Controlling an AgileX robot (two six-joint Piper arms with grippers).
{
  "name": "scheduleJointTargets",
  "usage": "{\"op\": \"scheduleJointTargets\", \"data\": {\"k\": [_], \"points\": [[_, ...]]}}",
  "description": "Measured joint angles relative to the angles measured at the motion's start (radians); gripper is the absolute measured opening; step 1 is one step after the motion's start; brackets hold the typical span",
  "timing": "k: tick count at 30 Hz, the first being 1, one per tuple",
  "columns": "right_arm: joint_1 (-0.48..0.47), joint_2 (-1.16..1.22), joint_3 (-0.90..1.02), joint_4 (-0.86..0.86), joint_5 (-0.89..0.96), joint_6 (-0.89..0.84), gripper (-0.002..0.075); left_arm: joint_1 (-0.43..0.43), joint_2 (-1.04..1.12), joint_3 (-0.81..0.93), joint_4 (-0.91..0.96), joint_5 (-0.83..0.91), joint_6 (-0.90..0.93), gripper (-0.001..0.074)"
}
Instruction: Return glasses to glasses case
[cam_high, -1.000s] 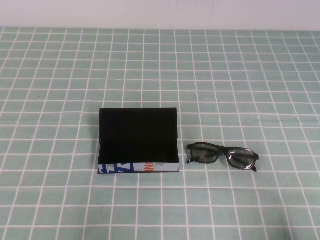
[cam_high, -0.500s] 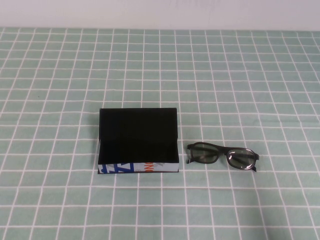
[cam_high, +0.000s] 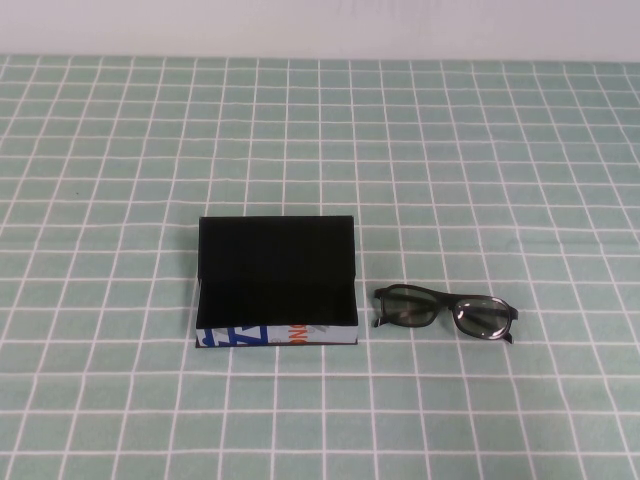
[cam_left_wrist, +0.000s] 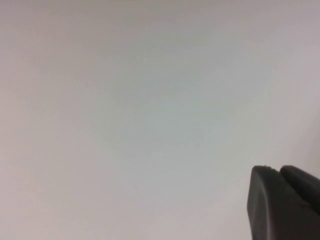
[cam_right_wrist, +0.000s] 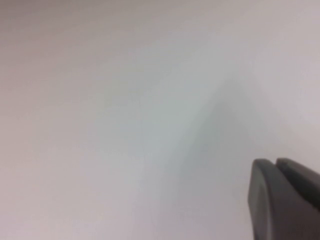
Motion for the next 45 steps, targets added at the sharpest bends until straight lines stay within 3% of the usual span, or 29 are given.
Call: {"op": "scheduleJointTargets", "data": {"k": [6, 12, 17, 22, 30, 38, 45], "points": [[0.0, 0.0, 0.0, 0.038, -0.08, -0.002, -0.0012, 0.0, 0.0, 0.0, -0.012, -0.022, 0.0, -0.0001], [0.0, 0.0, -0.005, 0.099, -0.169, -0.007, -0.0012, 0.0, 0.0, -0.003, -0.045, -0.168, 0.0, -0.0001], [0.0, 0.0, -0.188, 0.175, -0.082, 0.016, -0.0013, 0.0, 0.0, -0.14, -0.045, -0.135, -0.004, -0.0001], [0.0, 0.01, -0.52, 0.196, 0.231, 0.02, -0.0013, 0.0, -0.001, -0.362, -0.049, 0.002, -0.004, -0.0001], [-0.002, 0.241, -1.003, 0.178, 0.643, 0.018, -0.0013, 0.0, 0.06, -0.549, -0.048, 0.034, -0.004, -0.0001], [-0.002, 0.534, -1.288, 0.161, 1.167, -0.026, -0.0013, 0.0, 0.199, -0.803, -0.057, 0.422, -0.04, -0.0001], [-0.002, 0.776, -1.315, 0.126, 1.494, -0.03, -0.0013, 0.0, 0.431, -1.011, -0.064, 0.951, -0.136, -0.0001]]}}
